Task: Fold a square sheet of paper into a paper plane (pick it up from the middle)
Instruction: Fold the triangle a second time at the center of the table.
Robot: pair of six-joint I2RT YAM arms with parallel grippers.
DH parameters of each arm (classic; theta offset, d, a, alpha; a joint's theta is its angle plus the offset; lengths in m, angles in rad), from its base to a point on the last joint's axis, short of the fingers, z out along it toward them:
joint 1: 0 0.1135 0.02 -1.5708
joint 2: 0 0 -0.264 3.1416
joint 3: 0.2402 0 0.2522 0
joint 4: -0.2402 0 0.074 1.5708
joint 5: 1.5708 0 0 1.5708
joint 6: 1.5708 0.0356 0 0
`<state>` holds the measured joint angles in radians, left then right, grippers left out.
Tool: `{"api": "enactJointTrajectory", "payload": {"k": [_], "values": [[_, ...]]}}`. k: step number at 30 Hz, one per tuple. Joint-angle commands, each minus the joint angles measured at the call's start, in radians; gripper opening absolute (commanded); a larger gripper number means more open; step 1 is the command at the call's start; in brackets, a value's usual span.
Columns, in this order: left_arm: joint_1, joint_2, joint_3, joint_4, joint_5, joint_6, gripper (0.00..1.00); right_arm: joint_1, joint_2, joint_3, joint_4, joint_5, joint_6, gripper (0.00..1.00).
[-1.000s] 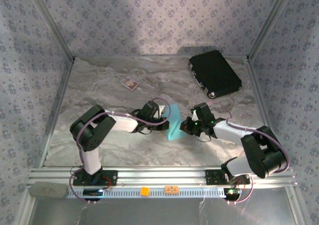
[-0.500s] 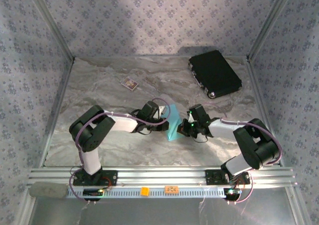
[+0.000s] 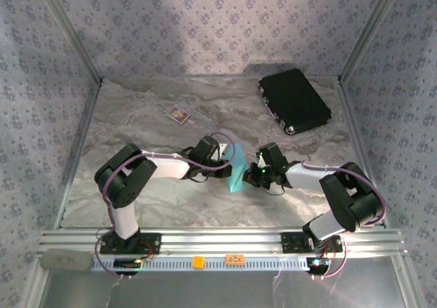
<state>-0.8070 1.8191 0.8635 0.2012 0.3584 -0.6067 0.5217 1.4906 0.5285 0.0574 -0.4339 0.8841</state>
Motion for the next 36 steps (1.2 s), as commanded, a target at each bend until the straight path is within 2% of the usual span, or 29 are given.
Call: {"api": "enactJointTrajectory", "payload": {"k": [1,36], "values": [[0.002,-0.037,0.017,-0.027,-0.018,0.024,0.08,0.004,0.026,-0.006,-0.060,0.034,0.005,0.04],[0.003,-0.017,-0.002,0.014,-0.045,0.033,0.09,-0.002,0.028,-0.012,-0.054,0.031,0.007,0.04]]}}
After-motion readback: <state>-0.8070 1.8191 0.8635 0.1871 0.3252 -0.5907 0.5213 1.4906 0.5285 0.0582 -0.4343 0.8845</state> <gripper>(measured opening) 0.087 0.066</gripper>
